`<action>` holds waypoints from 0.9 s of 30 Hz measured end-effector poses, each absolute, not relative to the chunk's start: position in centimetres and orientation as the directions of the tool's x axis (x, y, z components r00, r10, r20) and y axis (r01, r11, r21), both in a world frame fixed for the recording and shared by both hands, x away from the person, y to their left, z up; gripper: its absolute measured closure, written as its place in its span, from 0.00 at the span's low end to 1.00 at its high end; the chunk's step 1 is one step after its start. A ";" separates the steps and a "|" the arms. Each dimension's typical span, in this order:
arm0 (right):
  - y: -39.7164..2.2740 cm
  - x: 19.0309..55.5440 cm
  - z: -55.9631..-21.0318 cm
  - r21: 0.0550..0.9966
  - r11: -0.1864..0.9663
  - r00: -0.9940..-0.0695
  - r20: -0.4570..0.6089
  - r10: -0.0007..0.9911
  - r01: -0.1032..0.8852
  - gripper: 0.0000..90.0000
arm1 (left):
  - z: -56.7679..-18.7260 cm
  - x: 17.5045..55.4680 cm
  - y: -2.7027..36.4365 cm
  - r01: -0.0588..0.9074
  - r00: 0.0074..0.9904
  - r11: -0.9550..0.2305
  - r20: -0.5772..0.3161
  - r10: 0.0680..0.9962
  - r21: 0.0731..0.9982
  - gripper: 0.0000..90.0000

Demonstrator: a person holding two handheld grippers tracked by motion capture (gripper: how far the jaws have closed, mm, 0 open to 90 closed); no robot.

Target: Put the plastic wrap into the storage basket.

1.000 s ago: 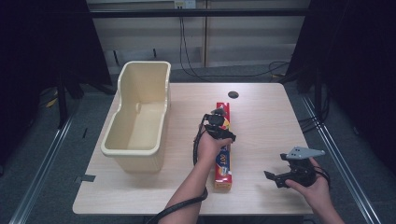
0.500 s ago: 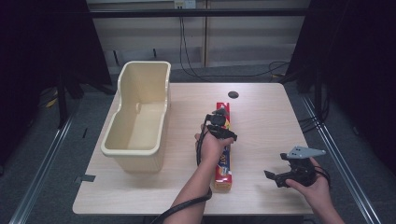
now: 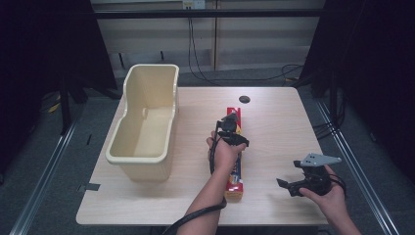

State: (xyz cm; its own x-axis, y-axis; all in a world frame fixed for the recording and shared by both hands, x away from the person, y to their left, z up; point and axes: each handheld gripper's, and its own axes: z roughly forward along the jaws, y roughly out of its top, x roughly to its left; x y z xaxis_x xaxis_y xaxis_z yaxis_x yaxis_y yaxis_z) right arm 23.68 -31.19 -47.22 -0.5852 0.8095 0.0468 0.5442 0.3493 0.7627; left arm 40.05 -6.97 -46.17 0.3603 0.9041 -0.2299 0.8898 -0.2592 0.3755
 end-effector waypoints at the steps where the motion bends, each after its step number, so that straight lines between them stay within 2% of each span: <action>1: -31.2 23.7 -47.2 0.765 0.351 -0.586 0.042 0.809 0.540 0.04 | -46.1 40.1 -7.0 0.894 0.350 -0.251 -0.229 0.908 0.372 0.34; 4: -31.2 23.7 -47.2 0.765 0.350 -0.585 0.043 0.810 0.540 0.04 | -45.8 40.0 -6.9 0.902 0.335 -0.242 -0.225 0.915 0.358 0.38; 8: -31.2 23.6 -47.2 0.765 0.352 -0.588 0.043 0.808 0.540 0.04 | -45.1 40.0 -6.9 0.898 0.366 -0.305 -0.154 0.918 0.317 0.45; 15: -31.1 23.6 -47.1 0.769 0.353 -0.593 0.041 0.805 0.532 0.04 | -44.7 40.1 -6.6 0.900 0.386 -0.337 -0.147 0.911 0.278 0.46; 19: -31.1 23.7 -47.2 0.770 0.353 -0.593 0.040 0.804 0.532 0.03 | -44.1 40.3 -6.2 0.911 0.380 -0.332 -0.180 0.907 0.246 0.46; 23: -31.1 23.7 -47.2 0.770 0.359 -0.601 0.039 0.798 0.527 0.02 | -43.2 40.4 -5.7 0.906 0.396 -0.351 -0.176 0.901 0.238 0.46; 24: -31.1 23.7 -47.2 0.771 0.357 -0.599 0.038 0.800 0.526 0.02 | -42.9 40.6 -5.4 0.913 0.386 -0.340 -0.203 0.900 0.227 0.46; 27: -31.1 23.6 -47.2 0.772 0.354 -0.599 0.043 0.799 0.528 0.02 | -42.4 40.6 -5.2 0.912 0.388 -0.347 -0.186 0.903 0.220 0.46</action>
